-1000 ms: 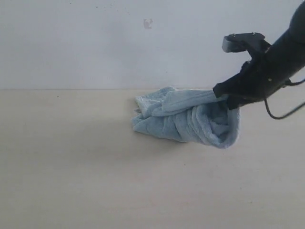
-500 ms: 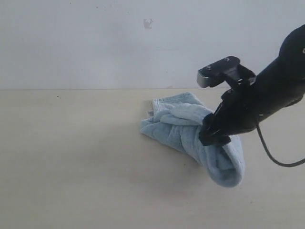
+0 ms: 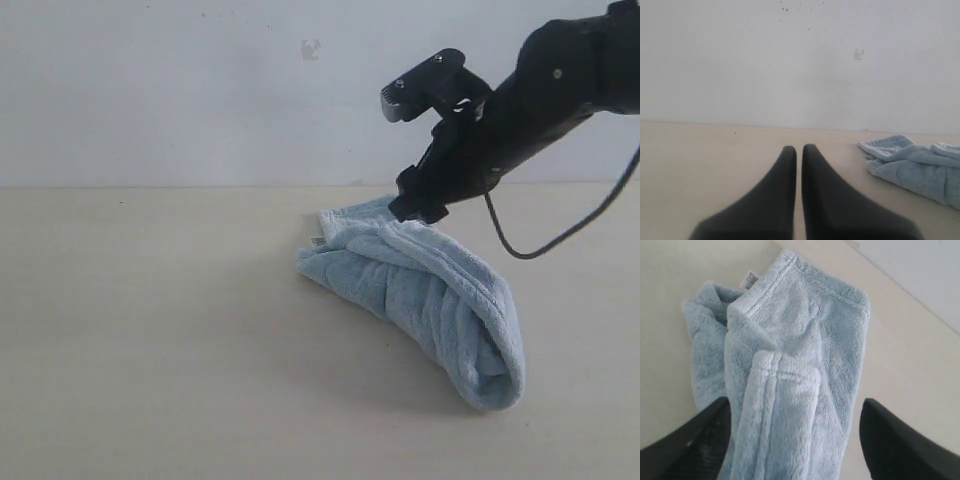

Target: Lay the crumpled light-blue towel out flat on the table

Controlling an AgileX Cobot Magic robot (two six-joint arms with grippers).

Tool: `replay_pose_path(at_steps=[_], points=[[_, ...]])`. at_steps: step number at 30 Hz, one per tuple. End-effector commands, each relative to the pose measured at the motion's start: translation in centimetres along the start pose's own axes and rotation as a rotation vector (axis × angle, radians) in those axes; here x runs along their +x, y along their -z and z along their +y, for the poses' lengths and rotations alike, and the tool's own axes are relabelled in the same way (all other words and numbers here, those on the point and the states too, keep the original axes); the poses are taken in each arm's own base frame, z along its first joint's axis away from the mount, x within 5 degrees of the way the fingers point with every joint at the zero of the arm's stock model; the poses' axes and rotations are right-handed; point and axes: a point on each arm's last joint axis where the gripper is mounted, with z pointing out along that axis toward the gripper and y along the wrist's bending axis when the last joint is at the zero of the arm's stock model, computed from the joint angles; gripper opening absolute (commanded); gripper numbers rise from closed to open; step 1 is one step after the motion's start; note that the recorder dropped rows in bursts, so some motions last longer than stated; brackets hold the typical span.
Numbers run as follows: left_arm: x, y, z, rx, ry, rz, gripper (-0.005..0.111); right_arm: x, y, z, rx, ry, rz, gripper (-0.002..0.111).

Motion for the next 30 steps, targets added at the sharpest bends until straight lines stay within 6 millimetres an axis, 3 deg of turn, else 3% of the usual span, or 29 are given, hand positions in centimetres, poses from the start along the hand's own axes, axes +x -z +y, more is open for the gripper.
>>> replay_pose_path(at_steps=[1, 5, 10, 23, 30], points=[[0.1, 0.0, 0.0, 0.005, 0.005, 0.002, 0.004, -0.8, -3.5, -0.6, -0.004, 0.0, 0.034, 0.067], [0.2, 0.0, 0.0, 0.004, 0.005, 0.005, 0.004, -1.1, -6.0, -0.8, -0.022, 0.049, 0.08, 0.067], [0.2, 0.0, 0.0, 0.004, 0.005, 0.005, 0.004, -1.1, -7.6, -0.8, -0.037, 0.083, 0.111, 0.067], [0.2, 0.0, 0.0, 0.004, 0.005, 0.005, 0.004, -0.7, -8.5, -0.3, -0.079, 0.06, 0.13, 0.067], [0.1, 0.0, 0.0, 0.005, 0.005, 0.003, 0.004, -0.7, -8.4, 1.2, -0.18, 0.059, 0.148, 0.067]])
